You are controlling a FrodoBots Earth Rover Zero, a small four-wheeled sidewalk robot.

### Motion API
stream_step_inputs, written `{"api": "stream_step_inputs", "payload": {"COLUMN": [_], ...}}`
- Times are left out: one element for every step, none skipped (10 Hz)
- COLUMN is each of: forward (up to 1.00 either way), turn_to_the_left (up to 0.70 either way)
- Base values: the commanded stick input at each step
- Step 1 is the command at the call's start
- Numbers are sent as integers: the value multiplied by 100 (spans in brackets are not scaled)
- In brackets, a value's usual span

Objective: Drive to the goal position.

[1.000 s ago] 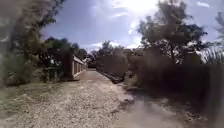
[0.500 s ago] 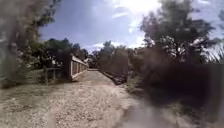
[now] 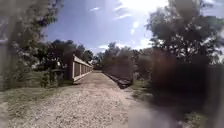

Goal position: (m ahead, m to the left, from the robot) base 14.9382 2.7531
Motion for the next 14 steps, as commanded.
{"api": "stream_step_inputs", "payload": {"forward": [70, 70, 70, 70, 70, 70, 70, 70, 70, 70, 70, 70, 70, 70], "turn_to_the_left": [0, 0, 23, 27, 26, 9, 0, 0, 0, 0, 0, 13, 14, 0]}}
